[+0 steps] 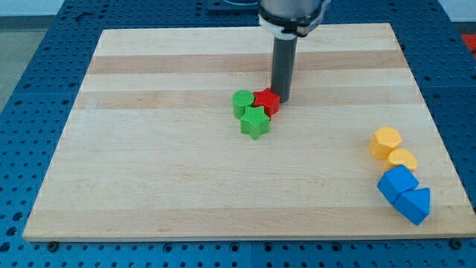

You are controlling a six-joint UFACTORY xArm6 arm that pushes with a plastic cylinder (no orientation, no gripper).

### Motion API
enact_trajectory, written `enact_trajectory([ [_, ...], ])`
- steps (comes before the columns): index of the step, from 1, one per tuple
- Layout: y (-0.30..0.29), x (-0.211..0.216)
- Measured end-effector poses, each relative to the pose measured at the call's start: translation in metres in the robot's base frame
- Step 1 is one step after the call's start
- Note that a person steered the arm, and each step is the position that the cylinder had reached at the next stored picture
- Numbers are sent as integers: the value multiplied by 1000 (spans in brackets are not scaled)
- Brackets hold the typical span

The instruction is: Slide green star towards the yellow hexagon

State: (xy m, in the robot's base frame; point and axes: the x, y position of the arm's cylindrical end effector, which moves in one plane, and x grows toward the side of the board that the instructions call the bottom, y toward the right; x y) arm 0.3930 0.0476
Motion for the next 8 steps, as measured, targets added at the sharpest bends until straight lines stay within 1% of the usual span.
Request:
enact_trajectory([
  [1, -6, -12],
  [3, -47, -38],
  [4, -76, -35],
  [5, -98, -15],
  [6, -106, 20],
  [7, -104, 47],
  [8, -87, 60],
])
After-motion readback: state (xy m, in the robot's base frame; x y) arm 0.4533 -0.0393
